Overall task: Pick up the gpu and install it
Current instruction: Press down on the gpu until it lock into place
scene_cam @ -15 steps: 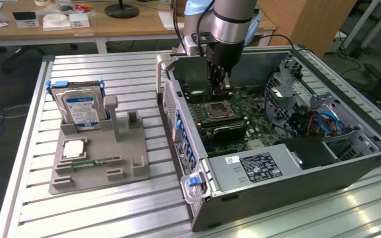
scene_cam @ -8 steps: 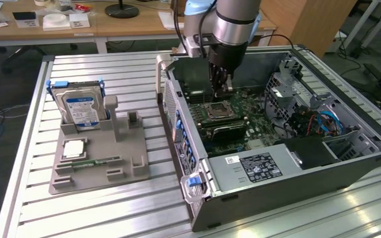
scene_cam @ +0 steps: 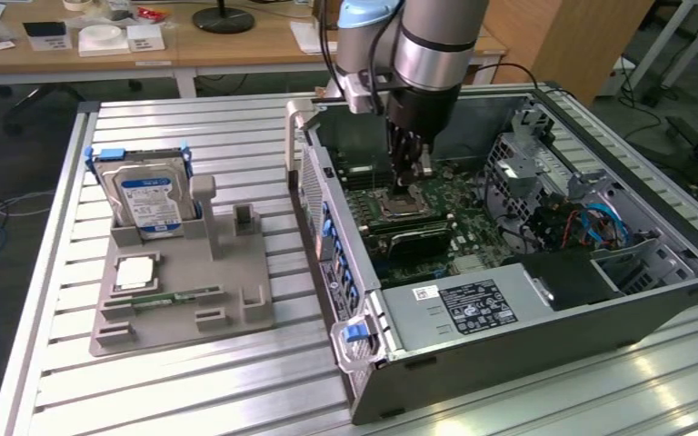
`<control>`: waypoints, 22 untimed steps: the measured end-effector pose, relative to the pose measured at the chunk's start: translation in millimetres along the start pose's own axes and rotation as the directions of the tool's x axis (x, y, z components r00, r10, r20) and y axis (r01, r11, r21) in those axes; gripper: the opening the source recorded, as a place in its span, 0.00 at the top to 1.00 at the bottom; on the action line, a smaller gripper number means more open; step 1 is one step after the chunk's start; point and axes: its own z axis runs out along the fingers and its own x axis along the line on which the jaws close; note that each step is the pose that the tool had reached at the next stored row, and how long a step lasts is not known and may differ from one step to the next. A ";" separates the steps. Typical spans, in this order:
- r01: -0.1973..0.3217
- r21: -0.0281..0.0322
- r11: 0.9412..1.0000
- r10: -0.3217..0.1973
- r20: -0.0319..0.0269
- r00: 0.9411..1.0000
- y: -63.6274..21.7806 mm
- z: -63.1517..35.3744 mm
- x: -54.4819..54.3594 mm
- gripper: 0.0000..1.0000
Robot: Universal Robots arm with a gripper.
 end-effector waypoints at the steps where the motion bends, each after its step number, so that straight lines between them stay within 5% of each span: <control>1: 0.000 0.000 1.000 0.000 0.000 1.000 -0.1 -0.1 1.9 0.89; 22: 0.000 0.000 1.000 0.000 0.000 1.000 -2.7 -1.5 37.7 0.89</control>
